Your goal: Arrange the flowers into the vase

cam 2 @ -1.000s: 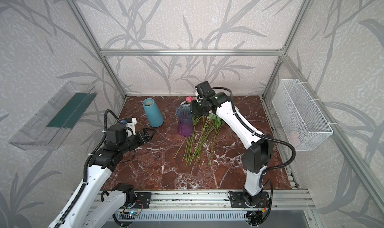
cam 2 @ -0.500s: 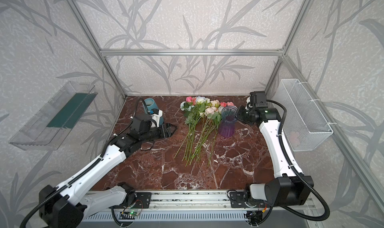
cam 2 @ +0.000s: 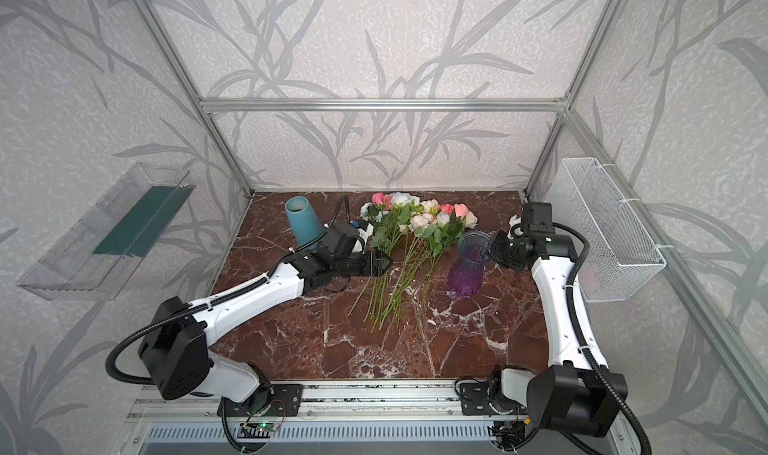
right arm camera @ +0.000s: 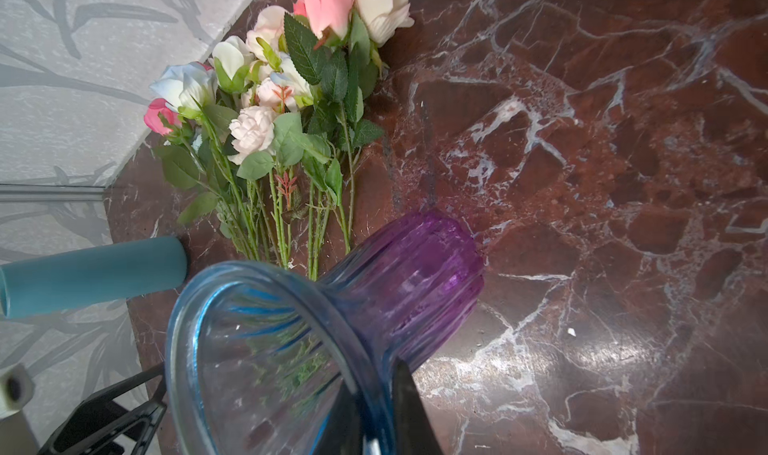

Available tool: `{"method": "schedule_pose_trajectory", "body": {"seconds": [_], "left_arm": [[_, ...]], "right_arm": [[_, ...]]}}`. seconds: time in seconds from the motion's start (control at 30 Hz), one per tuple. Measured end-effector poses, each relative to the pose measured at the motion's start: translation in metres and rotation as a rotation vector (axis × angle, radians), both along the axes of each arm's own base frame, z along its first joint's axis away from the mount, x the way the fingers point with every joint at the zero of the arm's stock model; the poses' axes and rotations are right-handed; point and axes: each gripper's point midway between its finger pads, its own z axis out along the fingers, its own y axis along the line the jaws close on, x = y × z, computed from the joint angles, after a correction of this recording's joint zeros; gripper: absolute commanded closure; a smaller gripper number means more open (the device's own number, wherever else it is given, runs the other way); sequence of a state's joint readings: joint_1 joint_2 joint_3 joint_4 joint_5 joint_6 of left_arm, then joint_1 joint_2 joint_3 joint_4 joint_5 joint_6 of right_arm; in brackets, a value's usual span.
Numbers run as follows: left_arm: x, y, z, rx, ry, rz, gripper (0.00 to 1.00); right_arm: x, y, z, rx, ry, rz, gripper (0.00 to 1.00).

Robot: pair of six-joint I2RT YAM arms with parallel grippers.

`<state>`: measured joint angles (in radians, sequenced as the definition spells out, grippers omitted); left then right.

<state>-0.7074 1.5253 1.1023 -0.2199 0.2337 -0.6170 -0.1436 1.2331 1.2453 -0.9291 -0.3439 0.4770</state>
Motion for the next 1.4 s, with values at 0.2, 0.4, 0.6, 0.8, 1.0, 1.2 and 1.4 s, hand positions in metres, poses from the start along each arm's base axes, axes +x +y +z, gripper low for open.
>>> {"method": "schedule_pose_trajectory", "body": {"seconds": [0.2,0.4,0.6,0.8,1.0,1.2,1.4], "left_arm": [[0.012,-0.022,-0.029,0.056,0.033,-0.031,0.31],[0.028,-0.035,-0.038,0.085,0.025,-0.042,0.33],[0.036,-0.041,-0.044,0.112,0.021,-0.056,0.31],[0.047,-0.046,-0.045,0.158,0.004,-0.075,0.38],[0.065,-0.053,-0.050,0.218,-0.025,-0.088,0.54],[0.090,-0.062,-0.065,0.271,-0.035,-0.094,0.58],[0.113,-0.062,-0.087,0.303,-0.004,-0.078,0.66]], "right_arm": [[-0.005,-0.004,-0.009,-0.005,0.017,0.001,1.00],[-0.010,-0.002,-0.018,-0.003,0.040,0.013,0.97],[-0.006,0.001,-0.015,0.012,0.016,0.026,0.67],[-0.004,0.002,0.006,0.005,-0.059,0.035,0.48],[-0.009,-0.005,0.035,-0.056,-0.144,0.017,0.51],[-0.024,-0.009,0.075,-0.116,-0.271,-0.001,0.68],[-0.039,-0.003,0.097,-0.114,-0.357,0.005,0.73]]}}
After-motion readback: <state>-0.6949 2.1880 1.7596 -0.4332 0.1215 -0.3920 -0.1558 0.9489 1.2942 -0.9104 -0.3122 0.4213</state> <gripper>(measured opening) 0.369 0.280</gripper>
